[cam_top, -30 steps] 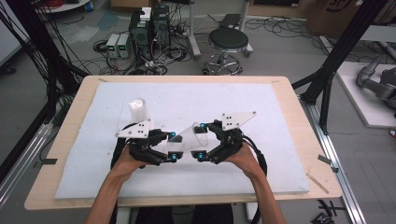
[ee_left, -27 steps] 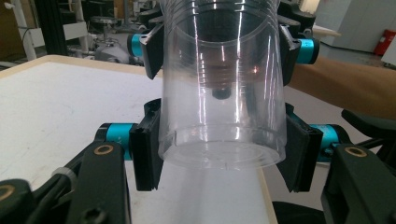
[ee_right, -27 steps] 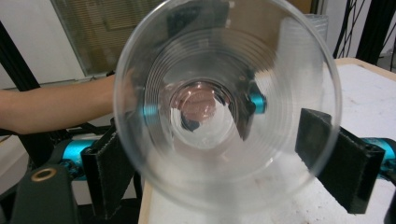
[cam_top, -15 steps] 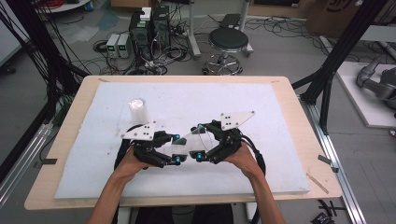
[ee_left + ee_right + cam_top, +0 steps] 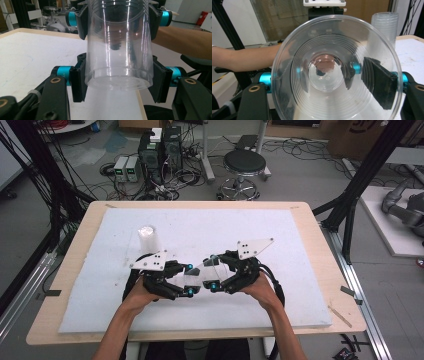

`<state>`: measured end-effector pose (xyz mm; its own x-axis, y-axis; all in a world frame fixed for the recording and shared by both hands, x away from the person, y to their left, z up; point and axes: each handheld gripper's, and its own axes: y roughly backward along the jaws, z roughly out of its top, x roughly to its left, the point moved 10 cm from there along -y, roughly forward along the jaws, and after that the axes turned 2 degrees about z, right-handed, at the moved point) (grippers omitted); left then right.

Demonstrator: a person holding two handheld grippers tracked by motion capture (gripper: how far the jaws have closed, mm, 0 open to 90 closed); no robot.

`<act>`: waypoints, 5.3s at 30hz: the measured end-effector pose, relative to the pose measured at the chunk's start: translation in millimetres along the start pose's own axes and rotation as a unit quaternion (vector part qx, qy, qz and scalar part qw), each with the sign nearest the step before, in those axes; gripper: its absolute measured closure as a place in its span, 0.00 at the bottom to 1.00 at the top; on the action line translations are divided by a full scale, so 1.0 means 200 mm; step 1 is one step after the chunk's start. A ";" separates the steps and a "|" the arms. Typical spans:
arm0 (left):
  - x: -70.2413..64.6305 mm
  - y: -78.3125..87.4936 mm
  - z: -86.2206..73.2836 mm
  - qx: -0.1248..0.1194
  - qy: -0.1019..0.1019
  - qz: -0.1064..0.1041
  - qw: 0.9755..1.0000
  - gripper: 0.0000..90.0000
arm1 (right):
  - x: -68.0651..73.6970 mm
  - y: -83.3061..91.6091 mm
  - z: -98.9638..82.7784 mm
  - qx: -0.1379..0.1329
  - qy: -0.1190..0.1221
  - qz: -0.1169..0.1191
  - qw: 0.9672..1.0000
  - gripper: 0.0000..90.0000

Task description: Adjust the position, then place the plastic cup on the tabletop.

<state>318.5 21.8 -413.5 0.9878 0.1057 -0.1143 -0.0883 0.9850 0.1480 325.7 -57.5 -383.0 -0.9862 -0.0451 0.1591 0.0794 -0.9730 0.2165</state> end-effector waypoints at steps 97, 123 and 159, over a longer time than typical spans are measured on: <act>0.24 0.68 -0.51 0.042 0.083 0.389 0.917 0.02 | -0.38 0.07 -0.08 0.253 -0.045 -0.229 0.939 0.36; 0.24 0.68 -0.51 0.046 0.081 0.387 0.918 0.02 | -0.50 0.00 -0.22 0.320 -0.068 -0.241 0.914 0.36; 0.24 0.67 -0.51 0.051 0.079 0.382 0.920 0.02 | -0.55 -0.06 -0.39 0.396 -0.082 -0.236 0.884 0.36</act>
<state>340.4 172.6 -500.2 0.6115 0.7873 -0.0792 -0.7274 0.5987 0.3352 422.4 -59.0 -478.8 -0.9074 0.4202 -0.0056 -0.1946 -0.4084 0.8918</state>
